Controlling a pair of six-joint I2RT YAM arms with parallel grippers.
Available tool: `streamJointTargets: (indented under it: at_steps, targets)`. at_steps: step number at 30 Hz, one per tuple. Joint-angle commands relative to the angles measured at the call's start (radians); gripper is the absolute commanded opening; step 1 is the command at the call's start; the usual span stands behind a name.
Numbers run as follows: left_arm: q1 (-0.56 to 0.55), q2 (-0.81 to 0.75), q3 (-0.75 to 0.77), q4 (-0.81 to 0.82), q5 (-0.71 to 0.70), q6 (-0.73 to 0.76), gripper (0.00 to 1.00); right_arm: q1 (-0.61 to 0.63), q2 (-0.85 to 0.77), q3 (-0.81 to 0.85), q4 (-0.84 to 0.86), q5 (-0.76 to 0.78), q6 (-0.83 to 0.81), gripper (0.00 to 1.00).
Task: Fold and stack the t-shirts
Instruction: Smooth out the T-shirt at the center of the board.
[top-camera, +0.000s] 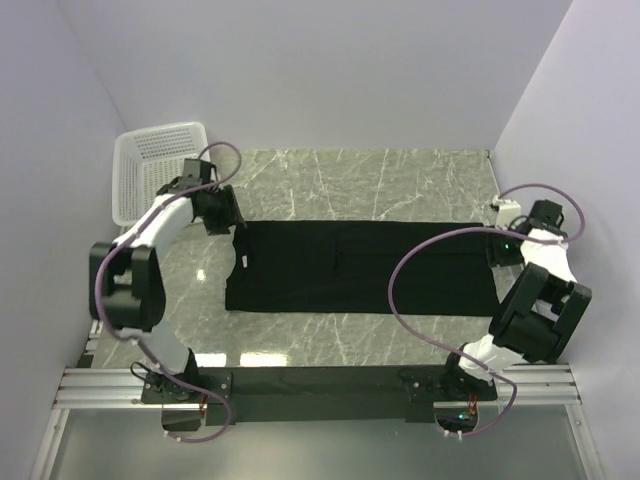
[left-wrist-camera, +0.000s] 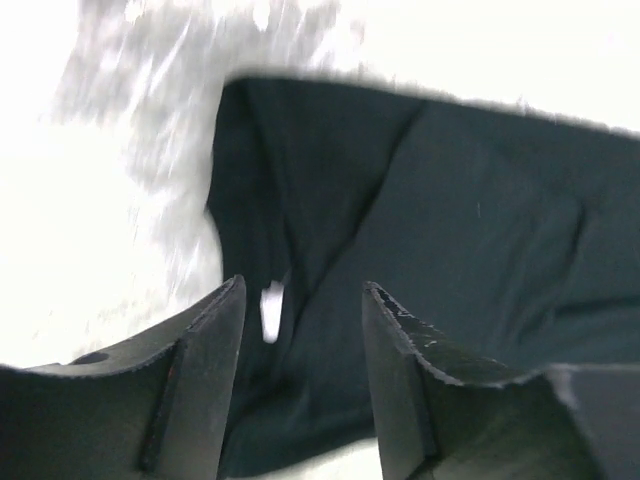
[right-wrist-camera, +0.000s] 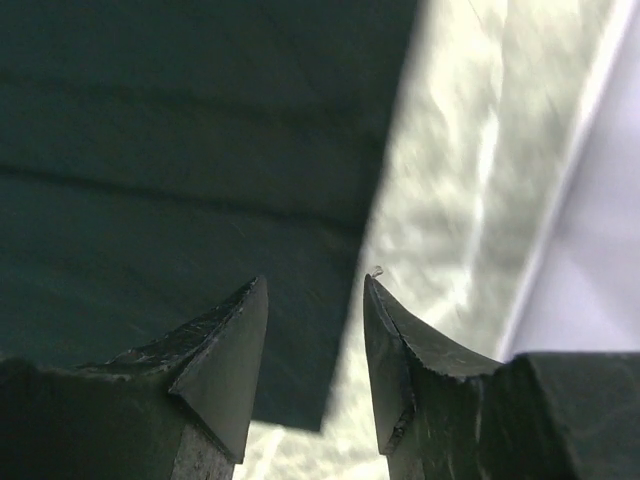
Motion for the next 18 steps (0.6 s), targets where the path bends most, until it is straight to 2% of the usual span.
streamJointTargets:
  at_steps: [1, 8, 18]
  targets:
    - [-0.041, 0.086, 0.088, 0.073, -0.117, -0.075, 0.54, 0.063, 0.089, 0.105, 0.051, -0.065, 0.094, 0.49]
    - [-0.081, 0.224, 0.172, 0.061, -0.248, -0.126, 0.46, 0.154, 0.229, 0.245, 0.067, -0.053, 0.207, 0.48]
    - [-0.087, 0.324, 0.224, 0.087, -0.291, -0.151, 0.37, 0.195, 0.348, 0.345, 0.07, -0.028, 0.252, 0.48]
